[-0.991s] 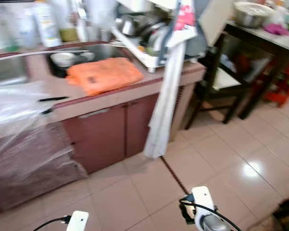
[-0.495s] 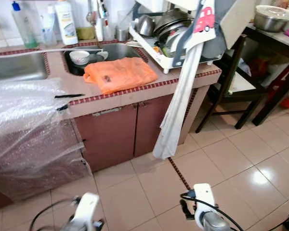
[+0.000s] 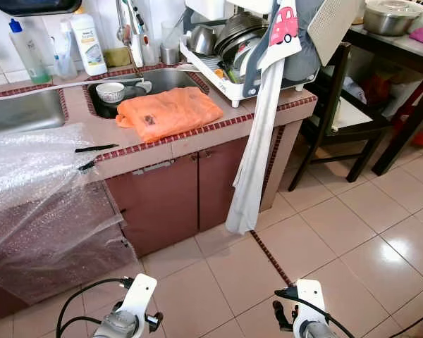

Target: Kitchen organization

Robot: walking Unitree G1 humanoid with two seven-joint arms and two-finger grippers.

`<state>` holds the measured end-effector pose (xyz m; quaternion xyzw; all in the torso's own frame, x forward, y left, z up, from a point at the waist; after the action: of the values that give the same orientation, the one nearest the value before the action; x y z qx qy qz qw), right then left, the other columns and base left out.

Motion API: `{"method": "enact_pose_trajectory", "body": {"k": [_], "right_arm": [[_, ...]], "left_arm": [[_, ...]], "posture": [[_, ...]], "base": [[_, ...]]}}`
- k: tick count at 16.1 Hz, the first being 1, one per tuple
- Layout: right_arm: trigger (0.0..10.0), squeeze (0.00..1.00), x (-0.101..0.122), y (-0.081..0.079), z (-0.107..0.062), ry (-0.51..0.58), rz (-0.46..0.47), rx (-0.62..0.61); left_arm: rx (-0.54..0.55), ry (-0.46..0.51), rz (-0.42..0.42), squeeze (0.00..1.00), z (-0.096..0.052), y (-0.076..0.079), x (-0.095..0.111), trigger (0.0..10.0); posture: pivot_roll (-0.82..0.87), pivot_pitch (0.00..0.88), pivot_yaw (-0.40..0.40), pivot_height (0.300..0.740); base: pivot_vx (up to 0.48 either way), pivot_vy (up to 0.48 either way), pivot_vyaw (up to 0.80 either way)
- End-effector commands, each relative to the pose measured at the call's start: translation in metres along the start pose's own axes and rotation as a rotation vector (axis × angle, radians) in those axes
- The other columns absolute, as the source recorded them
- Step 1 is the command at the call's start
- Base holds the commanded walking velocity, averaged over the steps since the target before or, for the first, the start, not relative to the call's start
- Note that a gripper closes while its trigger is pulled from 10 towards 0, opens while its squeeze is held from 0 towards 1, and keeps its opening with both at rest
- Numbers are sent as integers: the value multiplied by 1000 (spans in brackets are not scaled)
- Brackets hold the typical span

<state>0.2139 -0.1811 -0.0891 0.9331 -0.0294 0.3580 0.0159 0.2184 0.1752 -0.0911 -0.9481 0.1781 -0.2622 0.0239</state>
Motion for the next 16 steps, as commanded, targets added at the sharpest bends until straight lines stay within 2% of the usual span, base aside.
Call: {"method": "enact_pose_trajectory", "body": {"k": [1, 7, 9, 12, 16], "right_arm": [[10000, 0, -3, 0, -1, -4, 17, -7], [10000, 0, -4, 3, -1, -16, 2, -13], [10000, 0, -5, 3, -1, -20, 1, -15], [10000, 0, -3, 3, -1, -9, 41, -16], [10000, 0, -3, 3, -1, -12, 43, -21]], "left_arm": [[8, -10, 8, 0, 0, -2, -4, 10000], [13, -7, -37, 0, 0, 0, -2, 10000], [25, -21, -77, 0, -1, -4, -14, 10000], [4, -37, -123, 0, -2, -3, -19, 10000], [-24, -39, -57, 0, -1, 2, -17, 10000]], "posture": [[5, 0, 23, 740], [7, 0, 17, 740], [10, 0, 12, 740], [5, 0, 14, 740], [-5, 0, 23, 740]], "base": [[0, 0, 0], [0, 0, 0], [0, 0, 0], [0, 0, 0], [0, 0, 0]]}}
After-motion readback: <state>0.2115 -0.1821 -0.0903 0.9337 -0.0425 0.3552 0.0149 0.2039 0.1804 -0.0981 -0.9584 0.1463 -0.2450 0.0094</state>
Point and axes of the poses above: a point about 5 cm out from each wrist's last joint towards the gripper, its own z axis pointing out of the wrist towards the gripper, its own x axis along the axis of the wrist's last joint, y = z × x, the point moved 2 cm from there along z, pointing out of the wrist towards the gripper, and after that the axes turned 1 degree about z, right-handed, at the moved point
